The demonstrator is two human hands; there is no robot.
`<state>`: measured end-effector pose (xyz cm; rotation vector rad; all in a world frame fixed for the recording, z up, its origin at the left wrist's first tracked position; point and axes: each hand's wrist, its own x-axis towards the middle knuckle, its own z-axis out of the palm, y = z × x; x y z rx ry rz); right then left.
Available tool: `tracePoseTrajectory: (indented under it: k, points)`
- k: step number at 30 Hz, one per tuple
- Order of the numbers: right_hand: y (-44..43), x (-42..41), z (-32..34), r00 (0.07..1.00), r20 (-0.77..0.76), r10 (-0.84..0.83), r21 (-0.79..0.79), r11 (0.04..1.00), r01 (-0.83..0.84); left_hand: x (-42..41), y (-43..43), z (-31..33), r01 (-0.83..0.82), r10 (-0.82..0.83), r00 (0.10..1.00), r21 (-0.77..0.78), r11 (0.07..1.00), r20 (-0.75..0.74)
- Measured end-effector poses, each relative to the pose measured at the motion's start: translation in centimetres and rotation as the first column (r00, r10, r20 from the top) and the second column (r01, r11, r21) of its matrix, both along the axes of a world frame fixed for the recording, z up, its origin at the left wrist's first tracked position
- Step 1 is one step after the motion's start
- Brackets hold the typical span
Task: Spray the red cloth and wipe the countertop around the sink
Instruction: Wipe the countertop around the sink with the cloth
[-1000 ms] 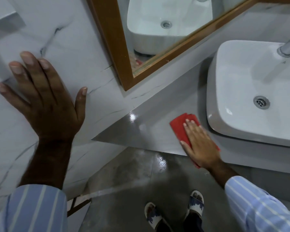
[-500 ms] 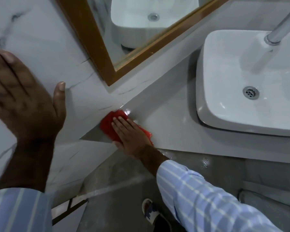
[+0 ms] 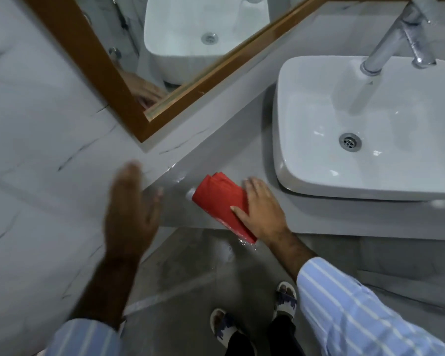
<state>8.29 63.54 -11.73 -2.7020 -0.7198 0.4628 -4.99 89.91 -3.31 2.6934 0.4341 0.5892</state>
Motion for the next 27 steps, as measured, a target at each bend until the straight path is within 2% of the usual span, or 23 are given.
tracePoseTrajectory:
  k: [2,4,6,9,14,16,18,23,27]
  points:
    - [-1.3,-0.6,0.8,0.983,0.015,-0.184,-0.092,0.979,0.184,1.4,-3.4,-2.3,0.0,-0.055,0.96,-0.198,0.98,-0.273]
    - [-1.8,-1.1,1.3,0.971,-0.043,-0.237,-0.146,0.963,0.228,3.3,-5.7,-4.1,-0.089,-0.068,0.897,-0.33,0.94,-0.436]
    - [-1.4,-0.9,1.7,0.951,-0.136,-0.279,-0.139,0.955,0.26,5.3,-7.0,-5.3,-0.169,-0.039,0.87,-0.37,0.913,-0.492]
    - [-0.9,0.3,2.0,0.911,-0.245,-0.33,-0.134,0.943,0.305,7.3,-8.3,-6.6,-0.235,0.028,0.856,-0.342,0.91,-0.516]
    - [-1.2,1.1,2.0,0.833,-0.41,-0.371,-0.067,0.923,0.379,9.2,-8.4,-6.6,-0.356,0.05,0.818,-0.435,0.827,-0.574]
    - [-2.2,1.1,2.2,0.759,-0.516,-0.398,0.047,0.871,0.489,9.2,-8.4,-6.1,-0.419,0.063,0.817,-0.514,0.748,-0.573]
    - [-3.7,1.1,2.9,0.687,-0.603,-0.405,0.152,0.788,0.597,9.1,-8.4,-5.0,-0.447,0.085,0.856,-0.646,0.618,-0.511]
    - [-9.5,1.4,6.1,0.539,-0.776,-0.329,0.312,0.543,0.78,10.5,-11.2,-0.4,-0.291,0.008,0.95,-0.875,0.387,-0.313]
    - [-15.5,1.5,9.1,0.513,-0.803,-0.305,0.357,0.443,0.822,12.0,-16.1,3.0,-0.161,-0.12,0.968,-0.918,0.363,-0.218]
